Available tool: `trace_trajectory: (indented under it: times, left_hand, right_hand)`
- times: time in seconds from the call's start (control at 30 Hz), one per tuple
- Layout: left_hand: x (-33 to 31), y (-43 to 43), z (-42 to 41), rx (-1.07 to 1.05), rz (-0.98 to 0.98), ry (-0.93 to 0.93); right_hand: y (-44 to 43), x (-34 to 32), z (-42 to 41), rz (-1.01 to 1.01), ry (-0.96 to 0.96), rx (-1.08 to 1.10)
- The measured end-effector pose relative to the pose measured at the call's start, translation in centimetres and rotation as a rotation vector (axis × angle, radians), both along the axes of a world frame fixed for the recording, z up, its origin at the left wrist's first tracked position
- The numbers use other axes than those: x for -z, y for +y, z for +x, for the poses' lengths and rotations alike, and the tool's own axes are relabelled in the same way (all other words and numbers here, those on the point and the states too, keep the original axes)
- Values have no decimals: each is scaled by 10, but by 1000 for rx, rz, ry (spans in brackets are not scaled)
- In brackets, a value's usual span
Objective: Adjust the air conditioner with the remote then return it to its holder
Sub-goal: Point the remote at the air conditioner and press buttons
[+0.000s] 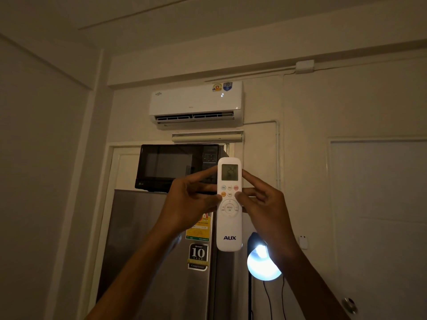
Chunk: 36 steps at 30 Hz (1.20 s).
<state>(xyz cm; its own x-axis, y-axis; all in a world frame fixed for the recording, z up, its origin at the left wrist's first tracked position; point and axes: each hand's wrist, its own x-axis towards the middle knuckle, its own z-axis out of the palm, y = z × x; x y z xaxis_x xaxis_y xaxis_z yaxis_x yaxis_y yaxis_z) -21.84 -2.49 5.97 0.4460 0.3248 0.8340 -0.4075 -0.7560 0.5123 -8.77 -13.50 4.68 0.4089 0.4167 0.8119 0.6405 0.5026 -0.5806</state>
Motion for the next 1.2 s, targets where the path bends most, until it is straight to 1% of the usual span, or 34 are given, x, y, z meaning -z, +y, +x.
trace_trajectory:
  times: [0.23, 0.7, 1.2]
  left_hand:
    - [3, -1, 2, 18, -43, 7]
    - [2, 1, 9, 31, -66, 38]
    - [1, -2, 43, 28, -79, 42]
  right_hand:
    - [2, 3, 1, -13, 21, -4]
    - [2, 4, 8, -4, 21, -28]
    - [3, 2, 45, -2, 9, 9]
